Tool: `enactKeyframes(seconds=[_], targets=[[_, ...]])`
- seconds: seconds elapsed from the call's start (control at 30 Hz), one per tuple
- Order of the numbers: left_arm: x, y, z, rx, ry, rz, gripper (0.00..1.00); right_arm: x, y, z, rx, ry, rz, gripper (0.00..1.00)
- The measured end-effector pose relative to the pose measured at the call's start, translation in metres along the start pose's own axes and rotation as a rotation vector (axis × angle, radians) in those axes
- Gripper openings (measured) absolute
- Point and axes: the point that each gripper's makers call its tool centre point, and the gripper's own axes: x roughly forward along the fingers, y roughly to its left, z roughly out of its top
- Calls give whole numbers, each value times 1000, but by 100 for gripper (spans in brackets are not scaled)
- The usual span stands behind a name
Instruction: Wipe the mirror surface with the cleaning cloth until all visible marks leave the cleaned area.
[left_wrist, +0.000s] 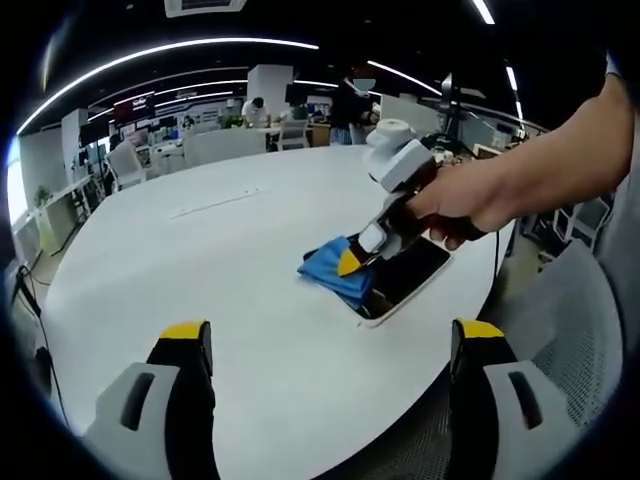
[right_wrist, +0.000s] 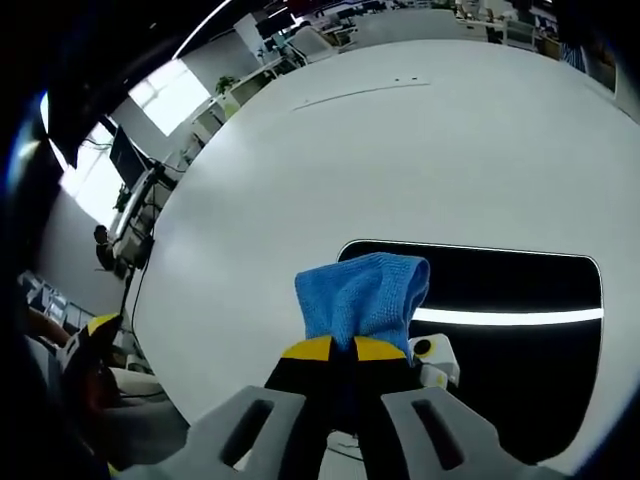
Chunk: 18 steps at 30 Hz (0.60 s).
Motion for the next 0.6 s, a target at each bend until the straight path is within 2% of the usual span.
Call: enactKeyframes(seconds=[0.6], targets=[[1,-1,3,-17,-10,-14,99,-11,-19,-2,19,0,1,0]])
